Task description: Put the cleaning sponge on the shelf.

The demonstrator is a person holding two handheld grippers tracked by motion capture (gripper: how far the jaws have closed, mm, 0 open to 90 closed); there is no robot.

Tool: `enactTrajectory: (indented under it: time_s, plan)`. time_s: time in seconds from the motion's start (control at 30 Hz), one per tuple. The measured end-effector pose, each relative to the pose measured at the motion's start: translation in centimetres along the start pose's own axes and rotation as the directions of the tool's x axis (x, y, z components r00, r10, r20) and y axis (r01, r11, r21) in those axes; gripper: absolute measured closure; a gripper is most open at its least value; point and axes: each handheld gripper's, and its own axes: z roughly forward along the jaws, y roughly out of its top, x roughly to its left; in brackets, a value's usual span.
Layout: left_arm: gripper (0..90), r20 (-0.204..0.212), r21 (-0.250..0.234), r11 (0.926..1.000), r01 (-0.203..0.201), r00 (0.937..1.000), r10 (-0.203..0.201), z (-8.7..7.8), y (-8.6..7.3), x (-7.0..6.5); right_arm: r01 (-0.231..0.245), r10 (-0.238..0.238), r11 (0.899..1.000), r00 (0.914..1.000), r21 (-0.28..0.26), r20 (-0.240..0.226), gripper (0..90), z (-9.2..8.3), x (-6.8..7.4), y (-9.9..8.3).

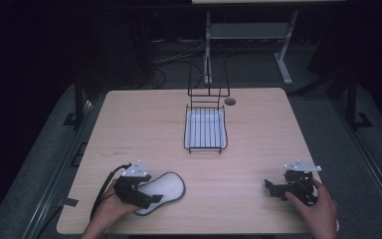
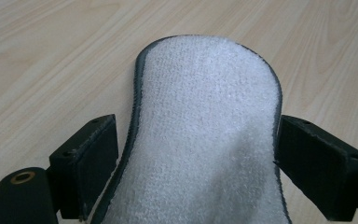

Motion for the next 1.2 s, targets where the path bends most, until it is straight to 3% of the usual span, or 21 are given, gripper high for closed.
enactTrajectory:
  time_s: [0.27,0.83,1.2]
  plan:
    - [13.0,-0.019,0.029,0.9995,-0.013,0.9997,0.014,0.52,-0.10,0.12,0.000,0.000,1.000,1.0000,0.000,0.000,0.0,0.00,0.00,0.00]
    - [13.8,-0.011,0.041,0.9991,-0.006,0.9999,0.006,0.90,-0.34,0.01,0.000,0.000,1.000,1.0000,0.000,0.000,0.0,0.00,0.00,-0.01]
    - [20.8,-0.019,0.033,0.9994,-0.006,0.9998,0.006,0.51,-0.33,-0.20,0.000,0.000,1.000,1.0000,0.000,0.000,0.0,0.00,0.00,0.00]
